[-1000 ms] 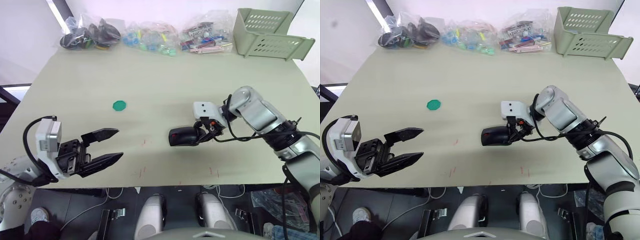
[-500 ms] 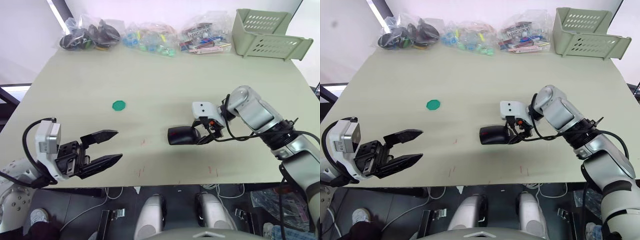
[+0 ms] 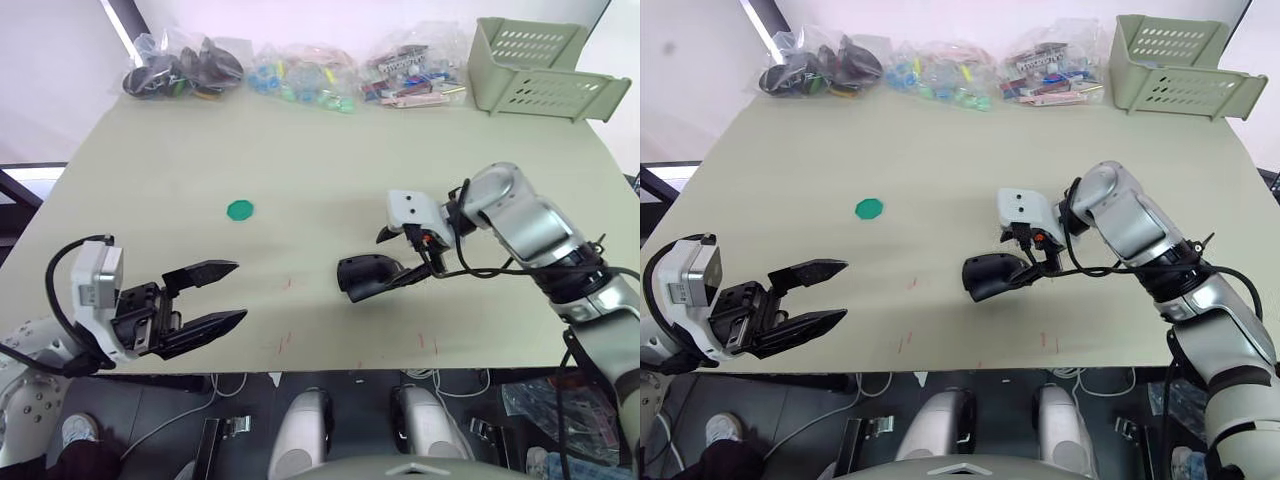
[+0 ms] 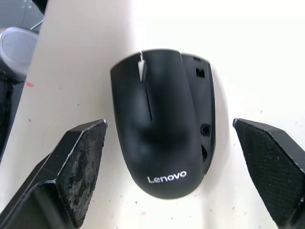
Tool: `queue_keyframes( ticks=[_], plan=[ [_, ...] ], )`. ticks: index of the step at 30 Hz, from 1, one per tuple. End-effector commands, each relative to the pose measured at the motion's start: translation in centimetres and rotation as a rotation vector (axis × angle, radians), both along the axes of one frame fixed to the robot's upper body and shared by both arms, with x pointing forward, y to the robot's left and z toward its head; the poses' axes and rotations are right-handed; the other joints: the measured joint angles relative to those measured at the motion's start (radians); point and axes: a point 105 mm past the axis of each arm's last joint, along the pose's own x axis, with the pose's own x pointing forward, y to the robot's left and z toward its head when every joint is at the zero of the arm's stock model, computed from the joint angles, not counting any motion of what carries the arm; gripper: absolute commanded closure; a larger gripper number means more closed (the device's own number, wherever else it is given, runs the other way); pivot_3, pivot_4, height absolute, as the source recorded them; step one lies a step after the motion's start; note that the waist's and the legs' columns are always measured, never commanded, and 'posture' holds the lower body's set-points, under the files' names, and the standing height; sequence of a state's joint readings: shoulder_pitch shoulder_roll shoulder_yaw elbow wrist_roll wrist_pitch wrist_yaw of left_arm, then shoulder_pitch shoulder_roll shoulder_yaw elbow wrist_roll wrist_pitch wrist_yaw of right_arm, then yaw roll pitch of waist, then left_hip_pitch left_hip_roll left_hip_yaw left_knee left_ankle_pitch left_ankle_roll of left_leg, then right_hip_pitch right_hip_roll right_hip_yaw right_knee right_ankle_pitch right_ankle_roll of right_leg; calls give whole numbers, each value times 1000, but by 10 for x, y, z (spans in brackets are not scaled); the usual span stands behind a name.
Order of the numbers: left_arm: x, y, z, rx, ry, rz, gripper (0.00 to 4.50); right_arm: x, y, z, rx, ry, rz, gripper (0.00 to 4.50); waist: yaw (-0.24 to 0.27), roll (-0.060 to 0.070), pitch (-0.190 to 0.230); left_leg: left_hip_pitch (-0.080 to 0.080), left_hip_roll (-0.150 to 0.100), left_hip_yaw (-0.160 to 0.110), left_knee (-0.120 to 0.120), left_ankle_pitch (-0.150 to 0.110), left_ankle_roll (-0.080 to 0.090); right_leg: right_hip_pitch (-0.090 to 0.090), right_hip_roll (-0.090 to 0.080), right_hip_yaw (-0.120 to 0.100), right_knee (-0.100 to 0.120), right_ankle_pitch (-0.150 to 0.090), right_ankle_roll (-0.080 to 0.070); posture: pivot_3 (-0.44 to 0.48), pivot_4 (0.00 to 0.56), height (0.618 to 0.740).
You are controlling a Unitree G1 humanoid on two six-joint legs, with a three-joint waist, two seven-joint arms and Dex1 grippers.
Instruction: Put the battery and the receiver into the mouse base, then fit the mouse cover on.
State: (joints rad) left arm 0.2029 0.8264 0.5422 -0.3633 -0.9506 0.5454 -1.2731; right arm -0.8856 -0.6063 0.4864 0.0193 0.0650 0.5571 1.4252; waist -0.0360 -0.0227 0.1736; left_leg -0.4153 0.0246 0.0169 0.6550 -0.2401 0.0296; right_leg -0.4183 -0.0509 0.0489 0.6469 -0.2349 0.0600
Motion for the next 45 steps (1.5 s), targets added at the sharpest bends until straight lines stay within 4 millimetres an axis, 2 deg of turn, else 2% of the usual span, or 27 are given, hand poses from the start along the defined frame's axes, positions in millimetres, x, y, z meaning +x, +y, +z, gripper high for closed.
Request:
queue_keyframes(
  ticks=[1, 7, 18, 45],
  plan=[
    [-3, 0, 9, 9, -34, -18, 0, -7, -7, 7, 46, -84, 54, 41, 1, 0, 0, 0, 0, 0, 0, 0, 0, 0, 0, 0, 0, 0, 0, 0, 150, 740],
    [-1, 0, 9, 11, -34, -24, 0, -7, -20, -6, 71, -172, 85, 41, -2, 0, 0, 1, 0, 2, 0, 0, 0, 1, 0, 0, 0, 0, 0, 0, 150, 740],
    [2, 2, 10, 21, -40, -40, 0, 5, -20, -21, 95, -234, 83, 41, -2, 0, 0, 1, 0, 2, 0, 1, -1, 2, 1, -1, 0, 0, 0, 0, 150, 740],
    [-3, 7, 6, 25, -38, -29, 0, 12, -14, -25, 83, -256, 132, 41, -2, 0, 0, 1, 0, 2, 0, 1, -2, 2, 1, -2, 0, 0, 0, 0, 150, 740]
  ],
)
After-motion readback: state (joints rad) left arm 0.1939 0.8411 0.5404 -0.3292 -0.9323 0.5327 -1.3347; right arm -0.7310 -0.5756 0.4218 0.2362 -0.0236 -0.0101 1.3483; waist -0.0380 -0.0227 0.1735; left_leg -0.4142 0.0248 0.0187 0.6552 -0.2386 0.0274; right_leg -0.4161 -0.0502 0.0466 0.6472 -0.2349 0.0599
